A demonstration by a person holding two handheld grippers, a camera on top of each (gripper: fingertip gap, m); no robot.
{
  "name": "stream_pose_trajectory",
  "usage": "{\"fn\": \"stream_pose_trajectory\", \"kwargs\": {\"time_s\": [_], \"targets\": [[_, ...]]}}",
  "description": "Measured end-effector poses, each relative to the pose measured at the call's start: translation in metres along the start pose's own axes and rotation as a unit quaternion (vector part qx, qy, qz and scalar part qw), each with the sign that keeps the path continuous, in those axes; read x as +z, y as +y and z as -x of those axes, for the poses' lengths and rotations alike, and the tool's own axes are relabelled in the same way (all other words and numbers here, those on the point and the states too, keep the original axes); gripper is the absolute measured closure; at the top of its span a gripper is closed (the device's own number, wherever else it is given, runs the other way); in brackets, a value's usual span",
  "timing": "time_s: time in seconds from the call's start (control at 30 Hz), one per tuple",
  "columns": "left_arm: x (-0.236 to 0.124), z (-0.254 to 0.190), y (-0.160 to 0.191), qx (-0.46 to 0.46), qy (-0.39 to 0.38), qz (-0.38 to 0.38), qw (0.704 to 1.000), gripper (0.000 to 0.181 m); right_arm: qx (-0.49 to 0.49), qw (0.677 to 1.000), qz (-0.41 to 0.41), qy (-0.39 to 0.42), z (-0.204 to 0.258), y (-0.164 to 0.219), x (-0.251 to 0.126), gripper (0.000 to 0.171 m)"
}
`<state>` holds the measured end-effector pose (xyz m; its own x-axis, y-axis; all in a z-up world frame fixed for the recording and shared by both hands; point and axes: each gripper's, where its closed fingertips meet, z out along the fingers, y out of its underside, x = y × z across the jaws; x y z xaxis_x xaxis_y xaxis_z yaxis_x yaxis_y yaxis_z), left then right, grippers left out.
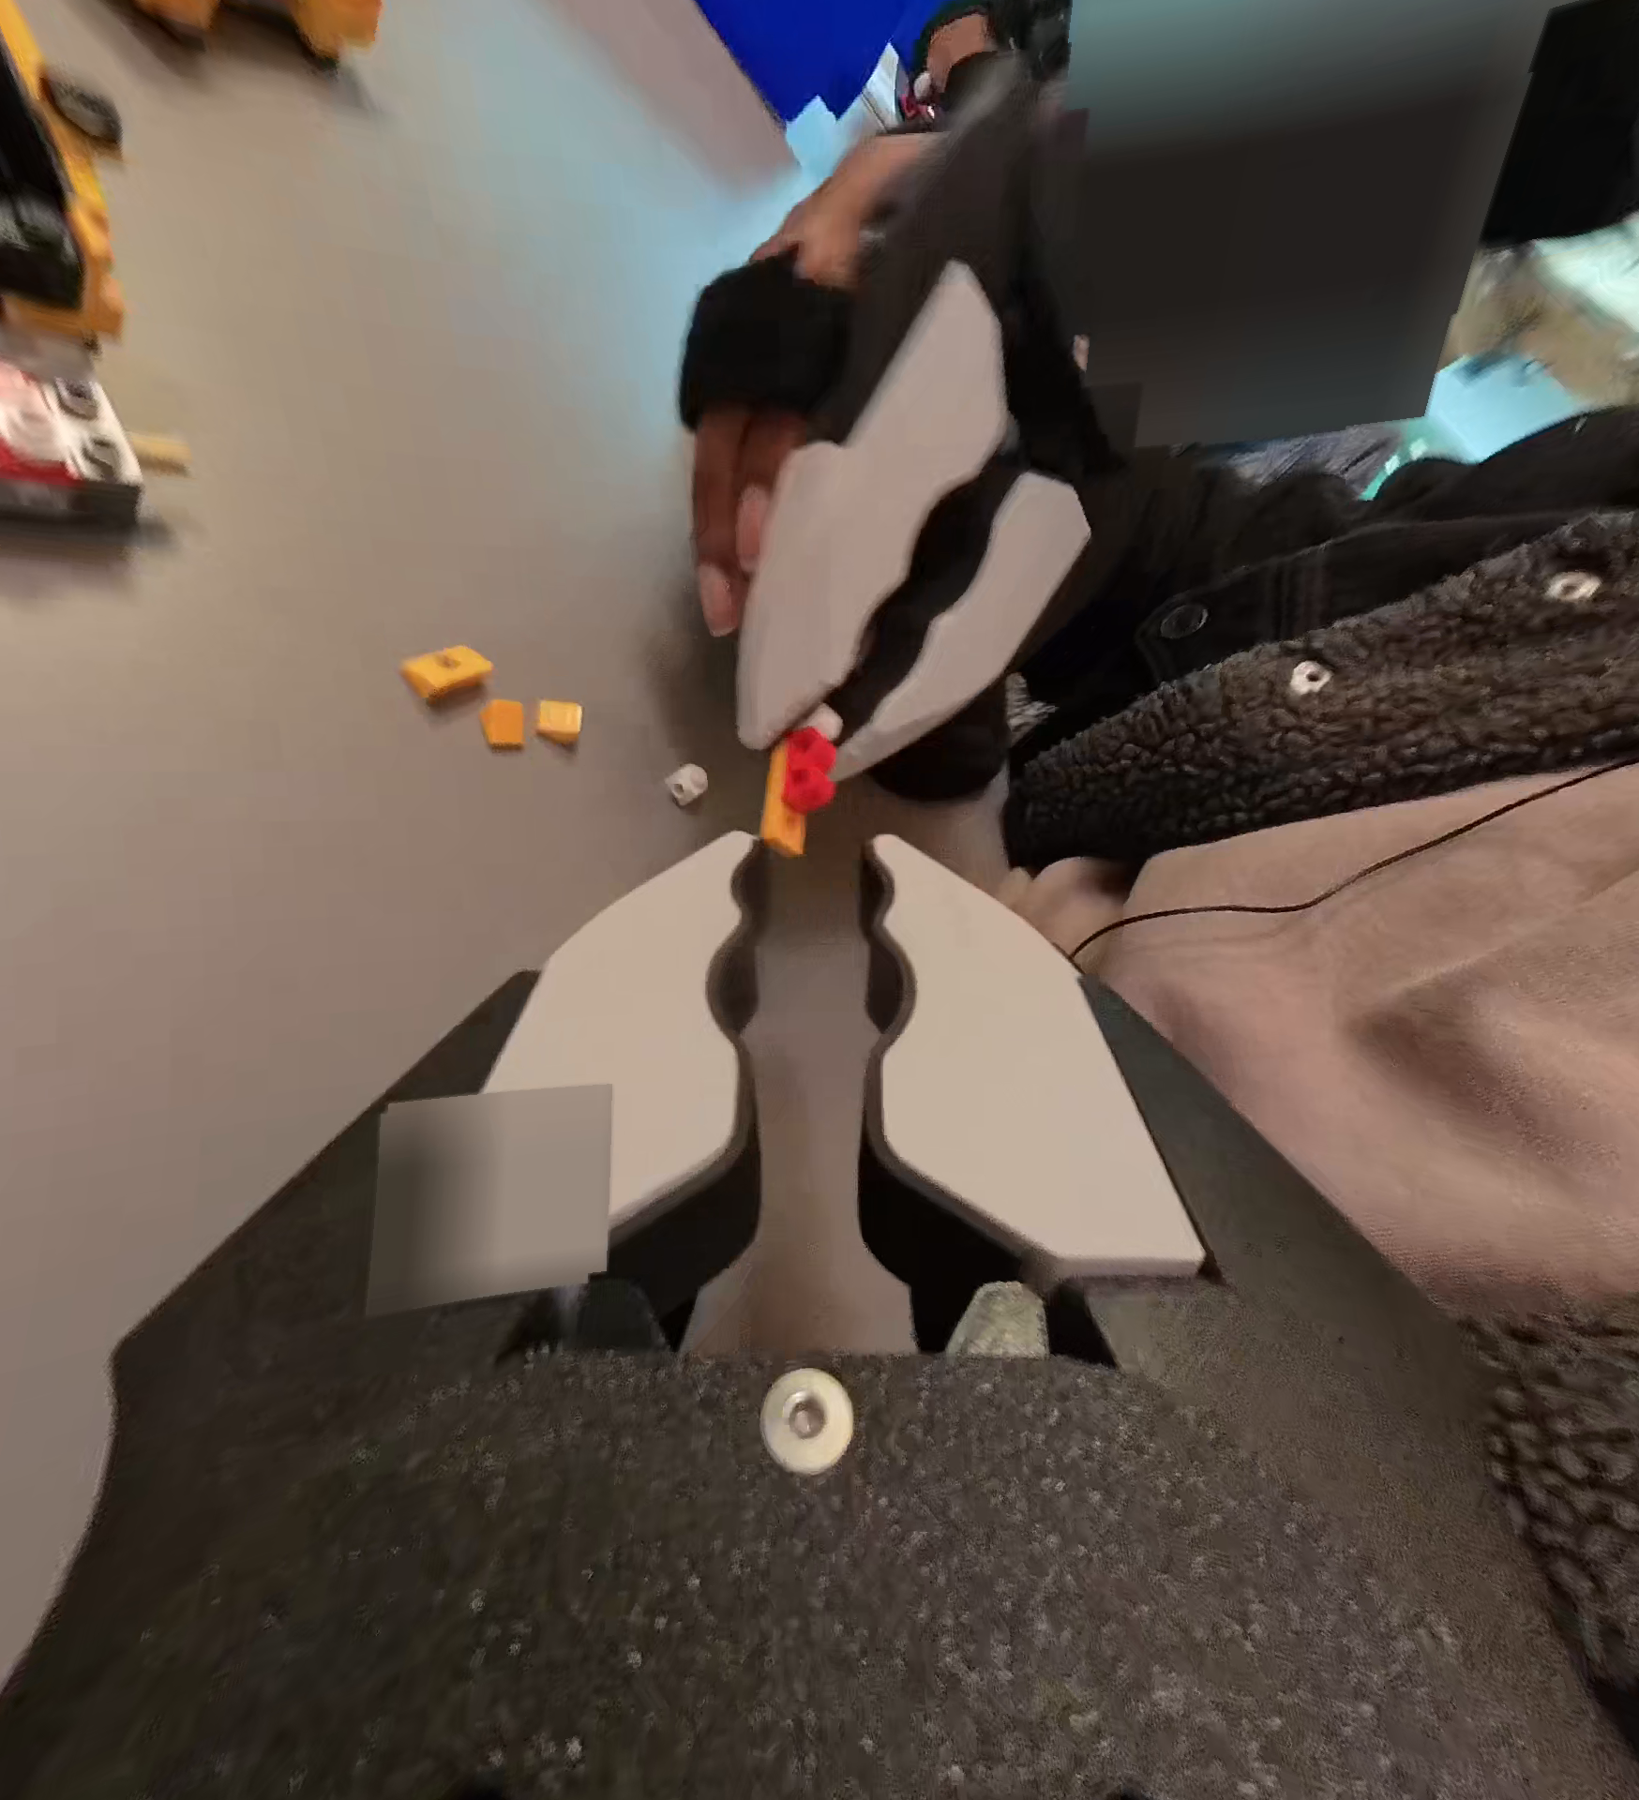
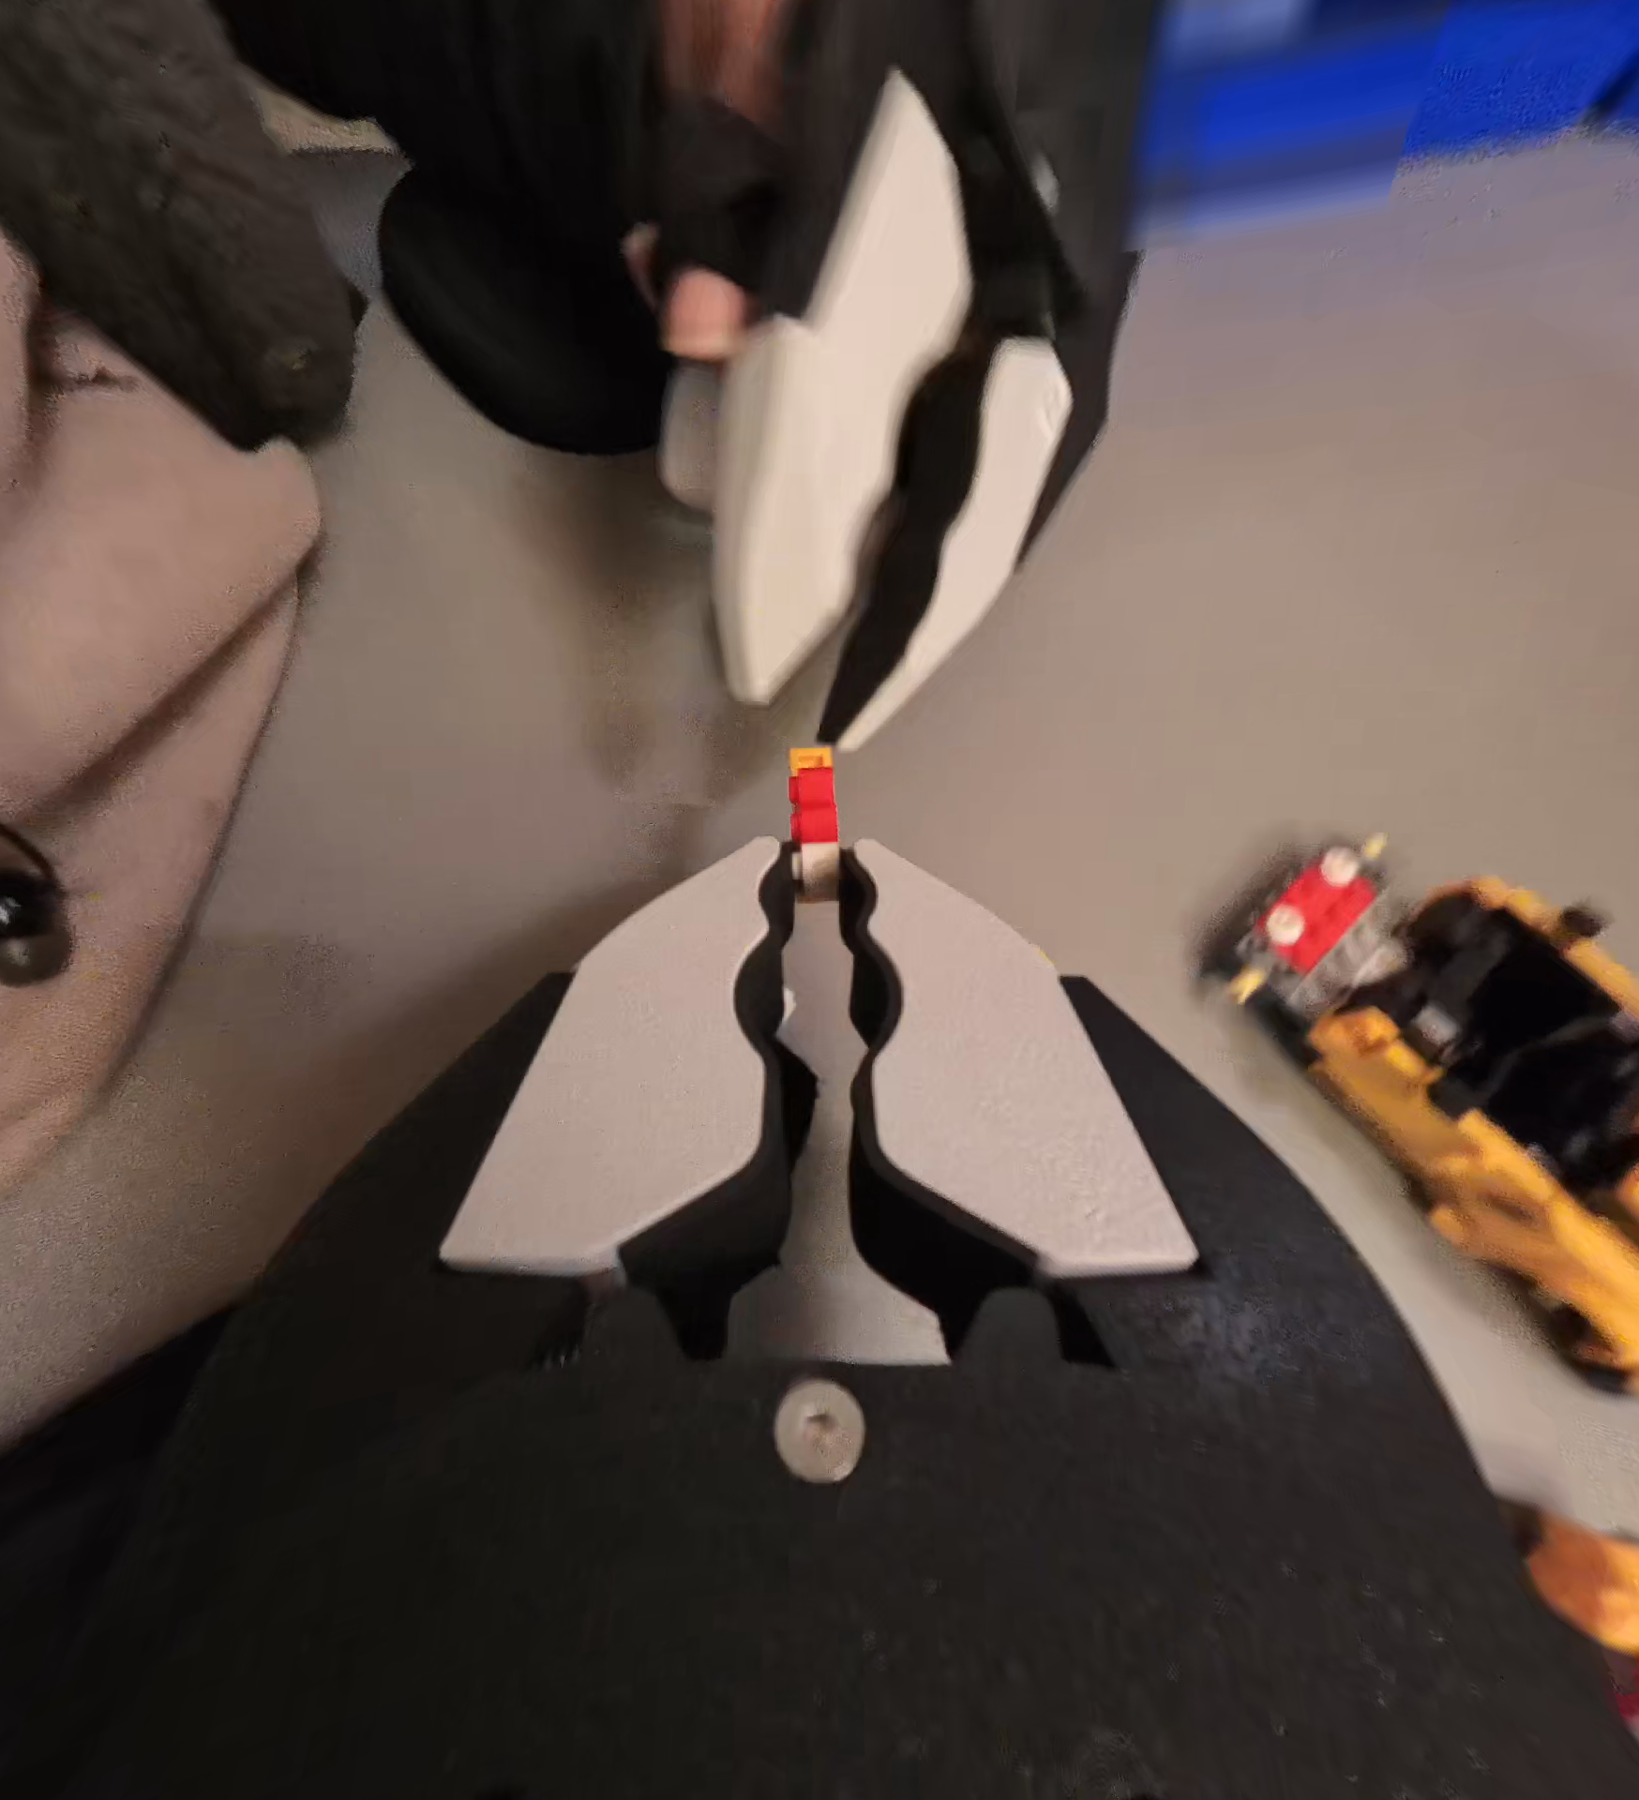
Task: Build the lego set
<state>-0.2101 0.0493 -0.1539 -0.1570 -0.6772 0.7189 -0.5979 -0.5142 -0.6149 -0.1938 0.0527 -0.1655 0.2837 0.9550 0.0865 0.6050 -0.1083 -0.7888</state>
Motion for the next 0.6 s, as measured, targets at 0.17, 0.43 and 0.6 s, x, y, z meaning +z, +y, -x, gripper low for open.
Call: {"fn": "stream_pose_trajectory", "kwargs": {"time_s": [0.17,0.43,0.6], "targets": [[-0.003,0.008,-0.004,0.236,-0.153,0.012,0.959,0.159,0.208,0.972,-0.037,-0.102,0.0,-0.007,-0.003,0.163],[-0.005,0.004,-0.014,0.466,-0.294,0.027,0.834,0.175,0.38,0.9,-0.079,-0.197,0.0,-0.018,-0.003,0.163],[0.0,0.009,-0.004,0.414,-0.257,0.045,0.872,0.176,0.355,0.916,-0.071,-0.172,-0.001,-0.009,0.0,0.159]]}}
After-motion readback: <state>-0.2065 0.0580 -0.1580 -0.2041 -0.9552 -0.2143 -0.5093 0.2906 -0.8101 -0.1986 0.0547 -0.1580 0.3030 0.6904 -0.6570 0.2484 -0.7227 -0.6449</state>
